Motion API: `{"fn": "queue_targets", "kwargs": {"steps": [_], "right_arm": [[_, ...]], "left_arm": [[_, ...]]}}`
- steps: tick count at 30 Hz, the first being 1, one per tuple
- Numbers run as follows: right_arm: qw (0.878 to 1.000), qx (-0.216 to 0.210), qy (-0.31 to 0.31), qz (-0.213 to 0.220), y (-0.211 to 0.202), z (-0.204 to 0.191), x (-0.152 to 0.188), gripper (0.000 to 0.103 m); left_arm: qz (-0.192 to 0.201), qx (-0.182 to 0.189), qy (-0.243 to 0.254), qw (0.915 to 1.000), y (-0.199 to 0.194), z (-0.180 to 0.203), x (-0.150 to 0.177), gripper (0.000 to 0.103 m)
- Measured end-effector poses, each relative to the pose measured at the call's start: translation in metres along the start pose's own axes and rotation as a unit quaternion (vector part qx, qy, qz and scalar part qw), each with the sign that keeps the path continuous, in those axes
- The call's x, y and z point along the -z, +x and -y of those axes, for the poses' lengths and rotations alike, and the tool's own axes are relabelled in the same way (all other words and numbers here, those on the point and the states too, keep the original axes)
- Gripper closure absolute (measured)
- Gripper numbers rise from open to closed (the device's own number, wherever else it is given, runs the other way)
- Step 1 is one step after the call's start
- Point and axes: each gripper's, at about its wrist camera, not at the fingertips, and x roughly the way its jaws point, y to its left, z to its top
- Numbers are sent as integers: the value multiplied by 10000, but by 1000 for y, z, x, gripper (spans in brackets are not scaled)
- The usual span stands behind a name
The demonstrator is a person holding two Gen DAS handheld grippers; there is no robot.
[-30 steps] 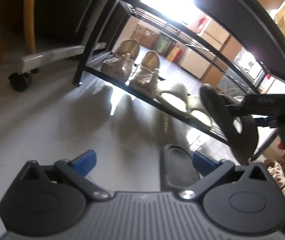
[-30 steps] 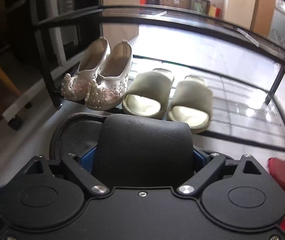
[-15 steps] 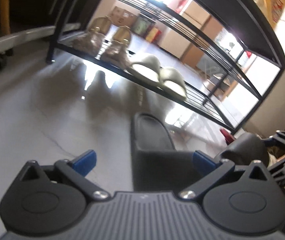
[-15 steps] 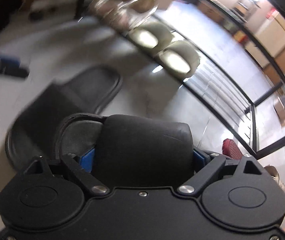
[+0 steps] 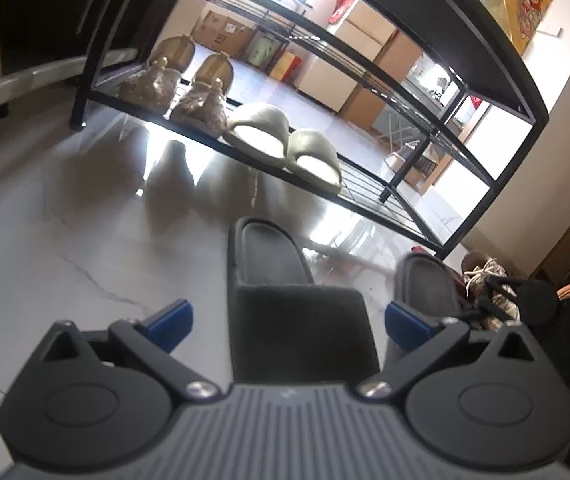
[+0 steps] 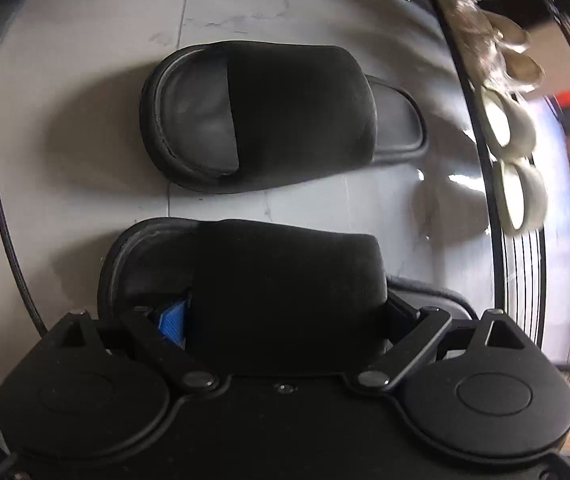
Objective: Organize scattered shoes
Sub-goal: 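Lower the held black slide beside the first slide and open the right tool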
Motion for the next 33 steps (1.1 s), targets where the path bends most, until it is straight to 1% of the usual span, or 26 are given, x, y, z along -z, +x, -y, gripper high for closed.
{"fn": "queue_targets", "kwargs": {"steps": [4, 9, 14, 19, 23, 29, 33], "right_arm": [[9986, -68, -501, 160, 5, 2, -9, 11], [9970, -188, -755, 31, 23, 8, -14, 12], [9963, -239, -829, 2, 33, 9, -11, 11], [9958, -204, -886, 46, 32, 7, -13, 11], [9967, -315, -738, 73, 31, 8, -13, 11], [9953, -412, -871, 47, 26, 10, -10, 11], [9955, -409, -856, 24, 25, 9, -7, 7]], "left_arm": [[-1, -39, -70, 10000, 1, -4, -1, 1], [-18, -101, -171, 9998, 3, -9, -1, 0], [-61, -137, -180, 9997, 8, -12, 0, 1], [-117, -110, -244, 9996, 14, -15, 0, 1], [-146, -101, -244, 9995, 15, -15, 1, 1], [-153, -62, -157, 9997, 15, -13, 2, 1], [-170, -60, -100, 9998, 16, -11, 2, 1]]}}
